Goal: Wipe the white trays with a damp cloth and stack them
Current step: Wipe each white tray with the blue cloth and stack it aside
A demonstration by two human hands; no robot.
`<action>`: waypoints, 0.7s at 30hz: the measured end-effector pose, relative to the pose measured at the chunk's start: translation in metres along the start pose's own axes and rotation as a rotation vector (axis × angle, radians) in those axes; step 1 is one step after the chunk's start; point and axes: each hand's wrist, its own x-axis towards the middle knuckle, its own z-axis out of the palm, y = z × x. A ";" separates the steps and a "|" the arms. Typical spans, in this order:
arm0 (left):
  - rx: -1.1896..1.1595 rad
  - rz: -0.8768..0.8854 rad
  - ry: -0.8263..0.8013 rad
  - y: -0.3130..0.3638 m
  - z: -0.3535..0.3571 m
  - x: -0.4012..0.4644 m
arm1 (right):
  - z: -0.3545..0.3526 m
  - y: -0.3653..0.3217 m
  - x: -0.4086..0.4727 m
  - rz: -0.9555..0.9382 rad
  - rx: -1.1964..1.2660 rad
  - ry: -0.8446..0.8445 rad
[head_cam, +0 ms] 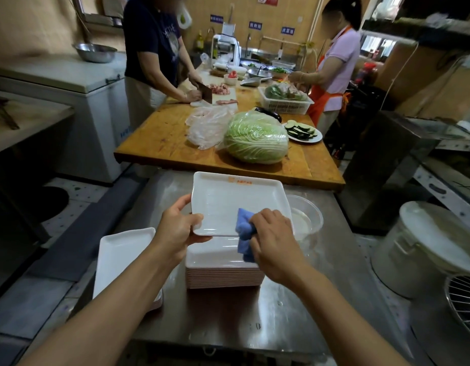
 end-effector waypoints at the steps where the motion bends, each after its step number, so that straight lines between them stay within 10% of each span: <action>1: -0.005 0.005 -0.001 -0.001 0.000 -0.001 | 0.003 -0.010 0.001 -0.035 0.094 0.012; 21: -0.004 0.061 0.049 0.002 -0.011 -0.008 | 0.009 -0.014 0.058 -0.122 -0.183 0.157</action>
